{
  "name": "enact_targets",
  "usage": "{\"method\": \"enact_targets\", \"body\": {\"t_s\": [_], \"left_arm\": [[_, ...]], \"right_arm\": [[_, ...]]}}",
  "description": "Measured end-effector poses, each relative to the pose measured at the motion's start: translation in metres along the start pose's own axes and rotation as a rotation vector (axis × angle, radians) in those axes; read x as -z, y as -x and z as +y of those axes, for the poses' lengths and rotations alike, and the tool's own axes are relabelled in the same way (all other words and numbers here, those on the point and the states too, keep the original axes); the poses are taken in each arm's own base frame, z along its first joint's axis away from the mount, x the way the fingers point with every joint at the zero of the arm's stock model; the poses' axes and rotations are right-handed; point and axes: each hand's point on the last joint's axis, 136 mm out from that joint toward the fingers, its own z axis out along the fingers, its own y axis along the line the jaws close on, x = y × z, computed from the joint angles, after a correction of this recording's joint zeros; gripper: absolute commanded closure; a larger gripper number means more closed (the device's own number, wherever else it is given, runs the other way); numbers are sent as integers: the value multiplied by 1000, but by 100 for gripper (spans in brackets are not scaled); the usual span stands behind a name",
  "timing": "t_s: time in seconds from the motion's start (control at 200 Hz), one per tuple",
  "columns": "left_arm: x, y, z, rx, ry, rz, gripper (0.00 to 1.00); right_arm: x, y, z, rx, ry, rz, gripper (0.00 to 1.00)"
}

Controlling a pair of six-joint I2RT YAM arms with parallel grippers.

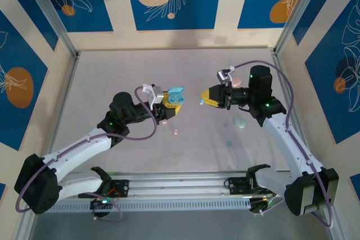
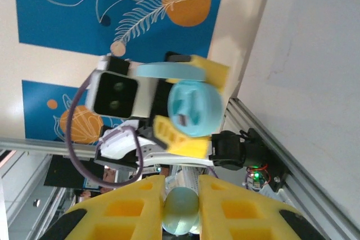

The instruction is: Insert the wireless bluetooth earbuds into the charging case

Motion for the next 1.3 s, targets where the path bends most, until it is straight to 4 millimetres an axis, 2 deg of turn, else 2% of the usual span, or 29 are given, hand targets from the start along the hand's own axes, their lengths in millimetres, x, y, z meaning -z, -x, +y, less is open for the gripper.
{"method": "enact_targets", "body": {"t_s": [0.145, 0.385, 0.58, 0.84, 1.301], "left_arm": [[-3, -5, 2, 8, 0, 12, 74], [-5, -8, 1, 10, -15, 17, 74], [-5, -4, -1, -2, -28, 0, 74], [-7, -4, -1, -6, -37, -7, 74], [-7, 0, -1, -11, -32, -20, 74]], "right_arm": [[-10, -1, 20, 59, 18, 5, 77], [-33, -5, 32, 157, -6, -22, 77], [-50, -2, 31, 204, -25, -54, 77], [-69, 3, 16, 215, -78, -82, 77], [-79, 7, 12, 253, -122, -119, 77]]}}
